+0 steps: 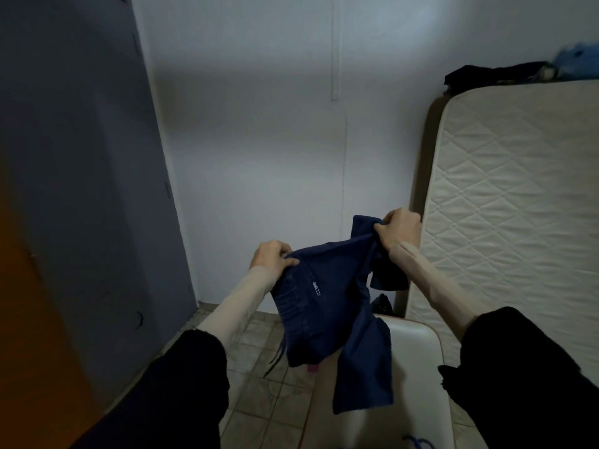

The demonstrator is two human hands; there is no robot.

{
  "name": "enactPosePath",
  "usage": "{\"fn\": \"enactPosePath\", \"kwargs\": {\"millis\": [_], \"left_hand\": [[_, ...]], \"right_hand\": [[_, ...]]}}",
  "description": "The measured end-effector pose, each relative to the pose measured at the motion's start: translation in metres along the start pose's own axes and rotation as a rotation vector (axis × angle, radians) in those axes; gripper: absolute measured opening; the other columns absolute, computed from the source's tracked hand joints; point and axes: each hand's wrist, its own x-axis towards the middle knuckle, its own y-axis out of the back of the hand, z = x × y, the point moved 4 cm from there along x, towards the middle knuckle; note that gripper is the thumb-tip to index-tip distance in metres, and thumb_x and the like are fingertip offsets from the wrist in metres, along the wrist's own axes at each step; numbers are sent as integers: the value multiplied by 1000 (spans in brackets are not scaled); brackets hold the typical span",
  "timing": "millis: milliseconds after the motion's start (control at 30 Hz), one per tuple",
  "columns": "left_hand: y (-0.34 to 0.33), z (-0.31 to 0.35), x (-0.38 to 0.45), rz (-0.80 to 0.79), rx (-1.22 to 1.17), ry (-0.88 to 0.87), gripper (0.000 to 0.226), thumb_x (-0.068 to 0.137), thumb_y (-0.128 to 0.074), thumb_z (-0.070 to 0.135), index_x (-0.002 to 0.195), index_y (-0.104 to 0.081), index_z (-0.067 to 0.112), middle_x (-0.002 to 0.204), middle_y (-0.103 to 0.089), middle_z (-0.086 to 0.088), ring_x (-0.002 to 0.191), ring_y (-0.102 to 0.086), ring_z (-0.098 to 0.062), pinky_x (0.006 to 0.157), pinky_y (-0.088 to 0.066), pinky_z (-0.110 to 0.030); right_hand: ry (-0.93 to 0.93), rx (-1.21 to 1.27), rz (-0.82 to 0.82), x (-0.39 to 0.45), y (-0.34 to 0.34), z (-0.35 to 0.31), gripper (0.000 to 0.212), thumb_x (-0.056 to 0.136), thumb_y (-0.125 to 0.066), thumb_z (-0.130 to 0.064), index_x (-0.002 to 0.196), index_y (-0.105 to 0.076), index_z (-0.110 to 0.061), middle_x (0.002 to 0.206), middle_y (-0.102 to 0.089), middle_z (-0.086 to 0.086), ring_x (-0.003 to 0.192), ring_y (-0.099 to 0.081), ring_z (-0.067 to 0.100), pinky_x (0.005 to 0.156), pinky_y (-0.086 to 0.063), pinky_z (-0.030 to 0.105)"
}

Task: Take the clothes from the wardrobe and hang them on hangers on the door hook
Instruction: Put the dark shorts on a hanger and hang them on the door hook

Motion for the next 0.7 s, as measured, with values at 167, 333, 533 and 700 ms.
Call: {"fn": "enactPosePath", "kwargs": {"millis": [167,333,533,700], "left_hand": [[17,17,5,63,-262,81,31,72,-78,17,53,-54,13,57,-47,3,66,-45,-15,56,-32,-23],[26,48,13,68,-229,152,26,67,-82,18,69,-63,1,71,-60,-5,76,-56,-20,70,-44,-25],[25,66,14,143,-141,249,38,64,-84,25,69,-54,2,80,-64,-11,78,-60,-25,66,-44,-26],[33,62,10,278,-163,307,33,73,-78,22,69,-53,0,74,-55,-8,78,-58,-24,64,-43,-27]], "right_hand": [[-46,45,-370,8,-19,25,22,82,-66,-14,93,-69,4,78,-69,17,70,-69,19,65,-54,25],[-46,149,-829,-25,-41,28,22,83,-66,-14,103,-61,-7,89,-64,8,68,-60,9,59,-47,20],[31,367,-1065,-76,-42,-19,36,80,-68,-35,107,-61,-12,96,-68,5,82,-66,12,75,-53,25],[163,157,-871,-86,-58,-31,58,59,-82,-47,101,-58,-15,86,-65,1,79,-60,14,71,-51,31]]}}
